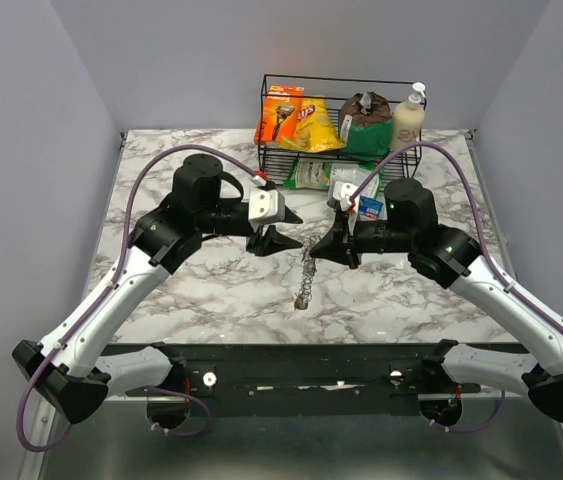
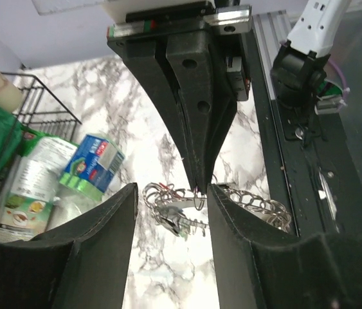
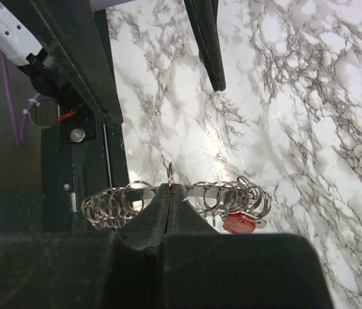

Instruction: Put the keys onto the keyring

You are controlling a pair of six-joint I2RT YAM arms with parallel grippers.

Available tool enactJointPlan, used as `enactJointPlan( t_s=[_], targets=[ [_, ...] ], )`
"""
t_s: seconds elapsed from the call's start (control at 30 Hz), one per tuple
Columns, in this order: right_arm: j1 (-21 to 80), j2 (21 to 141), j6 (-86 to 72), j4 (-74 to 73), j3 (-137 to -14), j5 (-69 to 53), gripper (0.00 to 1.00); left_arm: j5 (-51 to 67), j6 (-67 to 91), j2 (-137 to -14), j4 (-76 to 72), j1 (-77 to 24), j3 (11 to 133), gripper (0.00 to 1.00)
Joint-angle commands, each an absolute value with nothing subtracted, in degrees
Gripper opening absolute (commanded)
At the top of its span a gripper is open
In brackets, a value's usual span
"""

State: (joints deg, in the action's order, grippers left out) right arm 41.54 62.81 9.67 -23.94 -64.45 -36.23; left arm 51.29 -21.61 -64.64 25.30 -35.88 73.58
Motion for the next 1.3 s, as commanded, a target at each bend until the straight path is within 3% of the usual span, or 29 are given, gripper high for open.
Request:
enactJointPlan(
  t_s=[0.0,0.4,1.03,1.23,1.27],
  targets=[
    [41.66,63.10,12.04,-25.31,-66.62,-34.45,0.01,53.79,-24.17,-67.23,32.87,-36.56,76.46,0.56],
    [41.66,63.28,12.30,-25.93,-65.83,-34.45,0.01,54.58,-28.74,-74.09,40.34,-38.06,80.86,0.50],
    [41.66,63.28,12.04,-25.84,-66.09,-34.63,0.01,52.21,-32.08,-76.73,42.54,-39.64,80.68,0.34],
    [41.66,63.28,12.04,-25.84,-66.18,-34.63,0.01,52.29,-32.78,-77.34,43.42,-39.90,81.04,0.14],
    [41.66,63.19,12.04,-25.84,-66.18,-34.63,0.01,52.29,-32.78,-77.52,43.59,-39.90,81.12,0.05]
  ],
)
